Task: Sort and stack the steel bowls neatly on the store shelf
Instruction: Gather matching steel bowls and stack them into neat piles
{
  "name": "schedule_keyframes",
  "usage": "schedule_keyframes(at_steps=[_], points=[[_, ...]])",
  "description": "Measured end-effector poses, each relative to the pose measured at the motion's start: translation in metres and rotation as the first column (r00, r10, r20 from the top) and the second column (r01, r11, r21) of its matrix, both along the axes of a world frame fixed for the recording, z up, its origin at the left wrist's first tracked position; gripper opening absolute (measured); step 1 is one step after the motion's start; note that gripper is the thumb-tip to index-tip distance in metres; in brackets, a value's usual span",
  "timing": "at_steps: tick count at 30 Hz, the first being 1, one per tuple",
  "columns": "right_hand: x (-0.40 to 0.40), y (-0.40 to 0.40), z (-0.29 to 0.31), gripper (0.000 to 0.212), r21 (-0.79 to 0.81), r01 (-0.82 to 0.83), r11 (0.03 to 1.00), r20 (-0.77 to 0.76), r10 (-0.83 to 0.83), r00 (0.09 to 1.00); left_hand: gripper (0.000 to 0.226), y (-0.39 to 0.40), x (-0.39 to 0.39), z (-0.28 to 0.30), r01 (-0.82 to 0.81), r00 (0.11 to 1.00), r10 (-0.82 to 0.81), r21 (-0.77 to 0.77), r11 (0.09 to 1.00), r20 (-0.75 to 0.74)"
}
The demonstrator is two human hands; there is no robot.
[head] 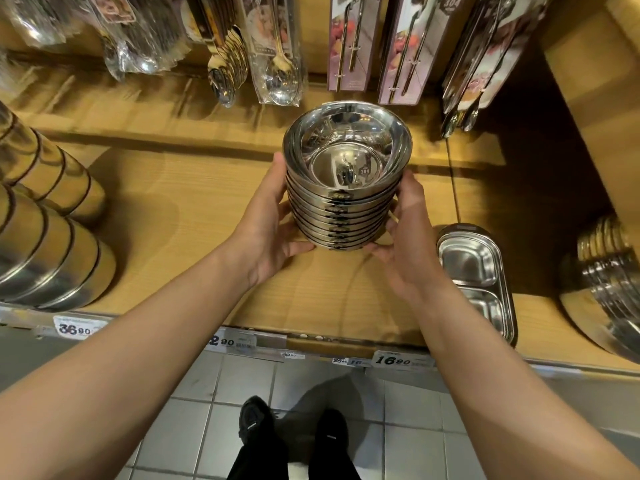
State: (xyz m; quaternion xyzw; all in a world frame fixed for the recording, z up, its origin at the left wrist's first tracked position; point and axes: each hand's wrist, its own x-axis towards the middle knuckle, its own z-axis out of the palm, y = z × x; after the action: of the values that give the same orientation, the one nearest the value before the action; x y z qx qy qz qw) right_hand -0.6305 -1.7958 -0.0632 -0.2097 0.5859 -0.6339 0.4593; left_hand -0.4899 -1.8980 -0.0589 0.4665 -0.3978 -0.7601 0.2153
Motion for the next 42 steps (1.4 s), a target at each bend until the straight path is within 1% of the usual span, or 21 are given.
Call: schedule_keyframes(at_steps=[2,5,11,15,17,23,26,29,30,32,34,35,37,38,40,42], points=[[-0.002,0.002,-0.001,0.035,0.001,0.017,1.0,0.005,-0.017,1.0,0.074,0.001,-0.003,0.001,0.005,1.0,-0.005,0.0,1.0,0.003],[-0.005,0.007,-0.003,0.04,0.029,0.075,0.997,0.024,-0.076,0.997,0.074,0.006,-0.008,0.002,0.021,1.0,-0.021,0.003,1.0,0.01],[-0.009,0.015,0.001,0.039,0.084,0.167,0.982,0.098,-0.175,0.98,0.07,0.015,-0.015,0.001,0.063,0.998,-0.063,-0.006,0.998,0.007],[-0.008,0.014,0.0,0.033,0.072,0.165,0.984,0.086,-0.171,0.982,0.065,0.016,-0.015,0.002,0.055,0.998,-0.055,-0.009,0.998,-0.012],[-0.007,0.013,-0.002,0.033,0.061,0.151,0.987,0.076,-0.156,0.985,0.064,0.015,-0.014,0.003,0.053,0.998,-0.053,-0.017,0.998,-0.019],[-0.005,0.01,-0.001,0.036,0.048,0.094,0.994,0.048,-0.097,0.994,0.069,0.015,-0.008,0.004,0.047,0.999,-0.047,-0.026,0.999,-0.013],[-0.004,0.013,0.003,0.035,0.058,0.083,0.995,0.058,-0.086,0.995,0.07,0.016,-0.002,0.009,0.056,0.998,-0.056,-0.016,0.998,0.019],[-0.002,0.025,0.013,0.031,0.146,0.144,0.979,0.085,-0.157,0.984,0.065,0.02,0.021,0.021,-0.004,0.998,0.004,-0.004,1.0,0.065],[0.0,0.031,0.019,0.03,0.195,0.159,0.968,0.082,-0.178,0.981,0.061,0.024,0.032,0.027,-0.024,0.996,0.025,-0.007,1.0,0.083],[0.009,0.047,0.031,0.035,0.287,0.173,0.942,0.054,-0.196,0.979,0.049,0.035,0.061,0.039,-0.054,0.991,0.057,-0.032,0.998,0.121],[0.023,0.063,0.04,0.03,0.34,0.163,0.926,0.01,-0.177,0.984,0.039,0.048,0.093,0.05,-0.074,0.985,0.085,-0.077,0.994,0.152],[0.032,0.069,0.044,0.031,0.355,0.137,0.925,-0.012,-0.142,0.99,0.037,0.054,0.109,0.055,-0.084,0.981,0.1,-0.1,0.991,0.164],[0.052,0.072,0.053,0.041,0.362,0.061,0.93,-0.027,-0.055,0.998,0.033,0.059,0.137,0.063,-0.104,0.976,0.129,-0.145,0.984,0.176],[0.061,0.069,0.058,0.042,0.367,0.028,0.93,-0.015,-0.024,1.0,0.03,0.06,0.15,0.067,-0.122,0.974,0.149,-0.157,0.98,0.173],[0.084,0.059,0.07,0.031,0.36,-0.023,0.933,0.015,0.019,1.0,0.025,0.057,0.174,0.074,-0.174,0.968,0.199,-0.16,0.972,0.15],[0.112,0.047,0.082,0.022,0.334,-0.089,0.938,0.003,0.093,0.996,0.025,0.052,0.198,0.08,-0.219,0.962,0.242,-0.164,0.962,0.13]])
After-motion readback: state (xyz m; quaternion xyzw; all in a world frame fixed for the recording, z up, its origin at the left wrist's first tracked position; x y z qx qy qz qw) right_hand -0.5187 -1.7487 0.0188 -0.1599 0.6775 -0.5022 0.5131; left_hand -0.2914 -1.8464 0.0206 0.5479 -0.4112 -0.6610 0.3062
